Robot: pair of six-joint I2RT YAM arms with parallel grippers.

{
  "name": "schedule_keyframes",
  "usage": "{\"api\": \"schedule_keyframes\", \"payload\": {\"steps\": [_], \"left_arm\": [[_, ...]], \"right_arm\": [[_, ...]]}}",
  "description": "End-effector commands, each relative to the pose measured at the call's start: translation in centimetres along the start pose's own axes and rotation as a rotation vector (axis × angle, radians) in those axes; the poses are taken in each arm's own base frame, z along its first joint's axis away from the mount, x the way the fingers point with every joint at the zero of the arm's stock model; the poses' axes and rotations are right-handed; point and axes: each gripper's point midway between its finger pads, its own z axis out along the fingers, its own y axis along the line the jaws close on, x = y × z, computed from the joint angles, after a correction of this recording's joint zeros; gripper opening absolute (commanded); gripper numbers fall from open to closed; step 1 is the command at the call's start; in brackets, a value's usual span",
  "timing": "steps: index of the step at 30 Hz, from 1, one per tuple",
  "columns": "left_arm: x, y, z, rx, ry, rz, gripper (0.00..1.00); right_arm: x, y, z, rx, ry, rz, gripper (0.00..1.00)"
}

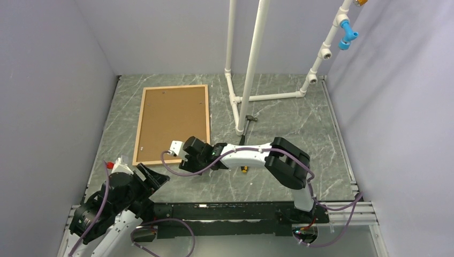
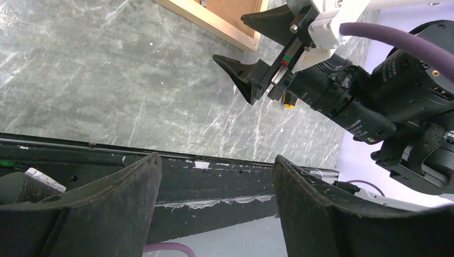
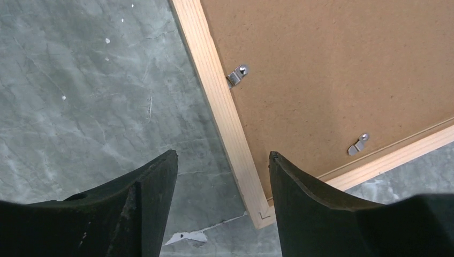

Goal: Take the photo out of the frame

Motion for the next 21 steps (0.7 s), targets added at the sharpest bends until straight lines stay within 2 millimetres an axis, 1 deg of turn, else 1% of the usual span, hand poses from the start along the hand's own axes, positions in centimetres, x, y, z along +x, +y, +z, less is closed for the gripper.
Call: {"api": "schedule_keyframes", "payload": {"steps": [1,4,8,10,12,14,18,21], "left_arm": [[0.2,1.2,0.2,-0.070,0.006,-0.016,0.79],[0.1,1.1,0.7,-0.089,0.010,-0.020,0.79],[-0.2,1.1,1.2,-0.136,0.009,-0.054,0.81],[-0.5,0.9,1.5,-0.145,-0.005,-0.090,0.84],[-1.0,0.6,1.8,-0.154,-0.028,-0.120,0.88],[-1.6,0.2,2.0,-0.162,-0.049,-0.125,0.88],[-2.5,-0.8,2.7,-0.210,-0.045,-0.056,0.89],[-3.2,-1.3,3.2,-0.255,-0.051,-0.014,0.90]], "right_arm": [[-0.9,-0.1,0.0,-0.004,-0.033,-0.019,0.64],[0.3,-0.2,0.7,0.013,-0.016,-0.021,0.59],[1.6,-0.5,1.3,0.048,0.022,-0.033,0.40],[1.9,-0.7,1.4,0.073,0.018,-0.031,0.34],[1.9,-0.7,1.3,0.084,-0.012,-0.023,0.30],[1.9,-0.5,1.0,0.077,-0.050,-0.019,0.28],[1.3,0.0,0.2,0.053,-0.116,-0.014,0.24],[1.2,0.4,0.1,0.035,-0.134,-0.013,0.21]]}}
